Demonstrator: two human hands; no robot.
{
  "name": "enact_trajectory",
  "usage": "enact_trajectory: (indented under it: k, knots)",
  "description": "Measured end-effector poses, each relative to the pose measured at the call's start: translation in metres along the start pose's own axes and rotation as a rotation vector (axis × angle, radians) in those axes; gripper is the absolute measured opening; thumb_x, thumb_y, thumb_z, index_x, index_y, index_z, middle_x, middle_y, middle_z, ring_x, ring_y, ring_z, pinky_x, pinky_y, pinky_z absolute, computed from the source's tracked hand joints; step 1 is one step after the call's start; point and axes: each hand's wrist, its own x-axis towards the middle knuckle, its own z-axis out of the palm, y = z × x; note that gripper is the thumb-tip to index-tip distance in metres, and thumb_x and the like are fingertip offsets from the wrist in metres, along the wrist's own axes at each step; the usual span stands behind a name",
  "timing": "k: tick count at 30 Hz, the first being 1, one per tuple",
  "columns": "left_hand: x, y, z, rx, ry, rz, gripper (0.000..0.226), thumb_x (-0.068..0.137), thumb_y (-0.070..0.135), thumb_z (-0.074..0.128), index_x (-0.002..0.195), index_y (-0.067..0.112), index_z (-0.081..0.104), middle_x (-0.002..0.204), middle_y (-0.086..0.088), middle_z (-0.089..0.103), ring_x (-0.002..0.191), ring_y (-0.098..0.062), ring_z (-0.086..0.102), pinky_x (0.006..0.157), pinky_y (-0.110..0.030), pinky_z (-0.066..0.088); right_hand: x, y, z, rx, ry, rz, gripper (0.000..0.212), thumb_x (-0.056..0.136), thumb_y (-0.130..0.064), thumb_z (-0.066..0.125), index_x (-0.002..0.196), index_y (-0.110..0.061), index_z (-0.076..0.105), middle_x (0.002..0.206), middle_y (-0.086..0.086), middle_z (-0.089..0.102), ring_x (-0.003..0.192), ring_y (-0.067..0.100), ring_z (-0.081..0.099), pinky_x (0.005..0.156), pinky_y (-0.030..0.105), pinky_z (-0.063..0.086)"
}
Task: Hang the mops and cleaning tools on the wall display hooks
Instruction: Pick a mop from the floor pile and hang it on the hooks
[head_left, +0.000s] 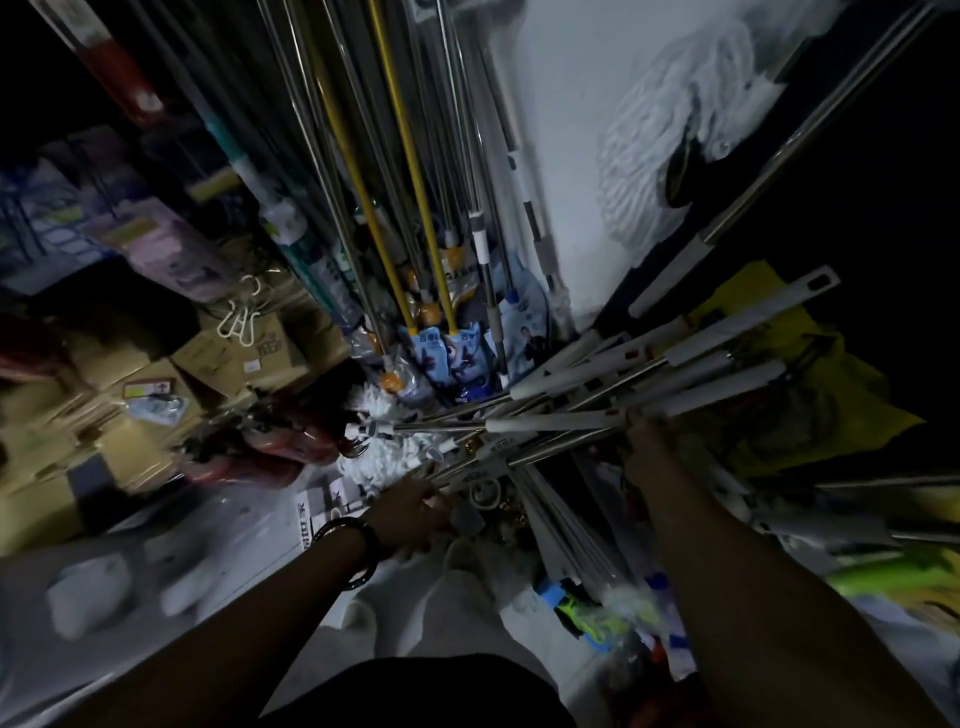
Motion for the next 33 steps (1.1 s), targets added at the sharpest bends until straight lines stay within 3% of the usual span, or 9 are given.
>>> enact_trajectory:
  k: [5, 8, 11, 12, 16, 21, 25, 30, 33]
  knots:
    - [0.006, 0.001, 0.008, 0.084, -0.024, -0.007, 0.027, 0.102, 0.029, 0.059, 0.111, 0.005, 0.067, 0.084, -0.012, 0.073, 0.072, -0.033, 0.072, 0.049, -0.028, 0.048, -0.009, 0.006, -0.008, 0.023, 0.021, -0.008, 0.059, 0.080, -0.041, 0.080, 0.126, -0.006, 0.066, 0.113, 0.022, 0.074, 0.096, 0.040, 0.075, 0.076, 0.061, 0.063]
    - [0.009, 0.010, 0.012, 0.175, -0.066, 0.031, 0.027, 0.102, 0.031, 0.058, 0.111, 0.008, 0.072, 0.102, -0.020, 0.077, 0.087, -0.038, 0.073, 0.067, -0.037, 0.055, -0.027, 0.007, -0.001, 0.020, 0.112, -0.057, 0.051, 0.087, -0.043, 0.081, 0.117, -0.007, 0.062, 0.109, 0.015, 0.070, 0.092, 0.035, 0.072, 0.086, 0.054, 0.063]
    - [0.009, 0.019, 0.016, 0.166, -0.099, 0.053, 0.022, 0.104, 0.029, 0.055, 0.110, 0.015, 0.070, 0.107, -0.016, 0.077, 0.082, -0.030, 0.072, 0.065, -0.032, 0.055, -0.013, 0.026, -0.002, -0.022, 0.132, -0.095, 0.105, 0.056, -0.082, 0.082, 0.131, -0.012, 0.062, 0.122, 0.013, 0.071, 0.096, 0.036, 0.073, 0.078, 0.054, 0.065]
    - [0.009, 0.020, 0.016, 0.176, -0.110, 0.066, 0.023, 0.105, 0.030, 0.055, 0.112, 0.014, 0.070, 0.107, -0.015, 0.078, 0.081, -0.026, 0.072, 0.061, -0.029, 0.054, -0.002, 0.037, -0.002, 0.027, 0.134, -0.093, 0.108, 0.054, -0.084, 0.080, 0.134, -0.014, 0.062, 0.122, 0.012, 0.071, 0.097, 0.035, 0.073, 0.078, 0.055, 0.066]
    - [0.009, 0.019, 0.018, 0.219, -0.131, 0.114, 0.018, 0.105, 0.033, 0.056, 0.106, 0.020, 0.068, 0.100, -0.007, 0.078, 0.068, -0.016, 0.069, 0.059, -0.026, 0.053, -0.055, 0.035, 0.008, 0.065, 0.167, -0.097, 0.076, 0.078, -0.071, 0.075, 0.128, -0.014, 0.067, 0.122, 0.013, 0.073, 0.101, 0.036, 0.072, 0.084, 0.056, 0.064]
    - [0.001, 0.004, 0.017, 0.149, -0.125, 0.105, 0.013, 0.105, 0.030, 0.057, 0.109, 0.020, 0.064, 0.100, -0.003, 0.076, 0.066, -0.013, 0.068, 0.051, -0.021, 0.052, -0.109, 0.047, 0.009, 0.144, 0.089, -0.093, 0.021, 0.105, -0.027, 0.063, 0.121, -0.017, 0.055, 0.116, 0.016, 0.066, 0.101, 0.033, 0.066, 0.088, 0.050, 0.061]
    - [-0.007, -0.013, 0.015, 0.110, -0.109, 0.076, 0.015, 0.103, 0.033, 0.059, 0.107, 0.020, 0.066, 0.111, -0.009, 0.078, 0.073, -0.019, 0.070, 0.057, -0.030, 0.055, -0.120, 0.065, 0.003, 0.126, 0.065, -0.119, 0.048, 0.100, -0.033, 0.070, 0.139, -0.011, 0.055, 0.126, 0.015, 0.069, 0.096, 0.029, 0.070, 0.084, 0.047, 0.062]
    - [-0.017, -0.028, 0.013, 0.041, -0.071, 0.083, 0.012, 0.104, 0.027, 0.059, 0.107, 0.016, 0.065, 0.110, -0.011, 0.077, 0.050, -0.004, 0.063, 0.047, -0.023, 0.052, -0.146, 0.087, 0.003, 0.155, 0.058, -0.167, 0.053, 0.098, -0.033, 0.073, 0.141, -0.007, 0.056, 0.125, 0.014, 0.066, 0.101, 0.032, 0.070, 0.077, 0.045, 0.064]
    - [-0.024, -0.035, 0.015, 0.049, -0.107, 0.101, 0.012, 0.105, 0.026, 0.057, 0.100, 0.019, 0.064, 0.114, -0.012, 0.076, 0.051, -0.006, 0.063, 0.046, -0.023, 0.051, -0.150, 0.095, -0.006, 0.100, 0.097, -0.146, 0.058, 0.096, -0.044, 0.073, 0.139, -0.010, 0.055, 0.127, 0.016, 0.065, 0.109, 0.038, 0.069, 0.091, 0.056, 0.062]
